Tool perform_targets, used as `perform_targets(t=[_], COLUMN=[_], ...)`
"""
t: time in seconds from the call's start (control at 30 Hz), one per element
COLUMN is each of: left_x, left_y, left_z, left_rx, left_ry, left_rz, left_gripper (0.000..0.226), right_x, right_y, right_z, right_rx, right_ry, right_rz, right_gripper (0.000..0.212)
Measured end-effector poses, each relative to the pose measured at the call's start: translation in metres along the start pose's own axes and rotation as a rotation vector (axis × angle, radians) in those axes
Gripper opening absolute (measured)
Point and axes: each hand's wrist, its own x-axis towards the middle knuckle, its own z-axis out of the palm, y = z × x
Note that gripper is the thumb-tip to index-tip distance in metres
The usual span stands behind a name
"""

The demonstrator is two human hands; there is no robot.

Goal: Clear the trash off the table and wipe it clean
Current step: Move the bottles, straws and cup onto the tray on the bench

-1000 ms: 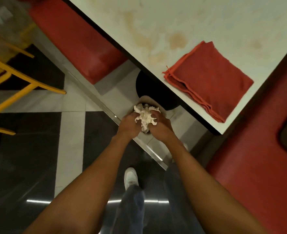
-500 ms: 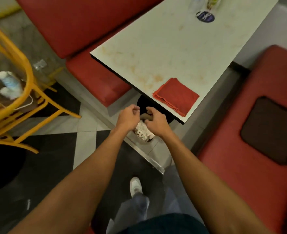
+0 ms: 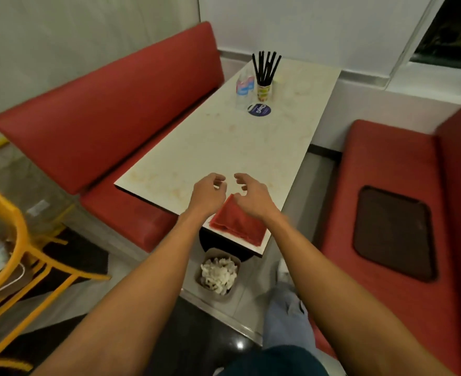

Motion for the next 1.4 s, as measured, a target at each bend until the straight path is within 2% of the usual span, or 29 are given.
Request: perform_targets(t=[0.2, 0.4, 0.6, 0.8, 1.0, 1.17, 1.4], left_x=[0.100, 0.242, 0.387, 0.484, 0.542, 0.572, 0.608], left_y=[0.045, 0.078, 0.109, 0.131, 0.137, 0.142, 0.129], left_z=[0.027, 0.077, 0.124, 0.139, 0.143, 0.144, 0.140], left_rx=[0.012, -0.018, -0.053, -0.121, -0.161, -0.111, -0.033], left_ry=[-0.001, 0.028, 0.134, 0.266, 0.361, 0.404, 0.408], left_rz=[0.041, -0.006, -0.179, -0.321, -0.421, -0.438, -0.375], left_gripper=[0.036, 0.040, 0.041, 0.045, 0.055, 0.061, 0.068], right_x=[0.096, 0.241, 0.398, 0.511, 0.567, 0.593, 0.622], right_y=[0.020, 0.056, 0.093, 0.121, 0.123, 0.115, 0.086], right_z=[-0.055, -0.116, -0.187, -0.235, -0.244, -0.243, -0.224], right_rx=[-0.017, -0.026, 0.002, 0.031, 0.048, 0.072, 0.000], right_ry=[0.023, 0.038, 0.018, -0.030, -0.142, -0.198, -0.220], right_rz=[-0.031, -0.091, -0.079, -0.092, -0.124, -0.163, -0.370], right_gripper=[0.062, 0.062, 0.064, 0.060, 0.061, 0.058, 0.061])
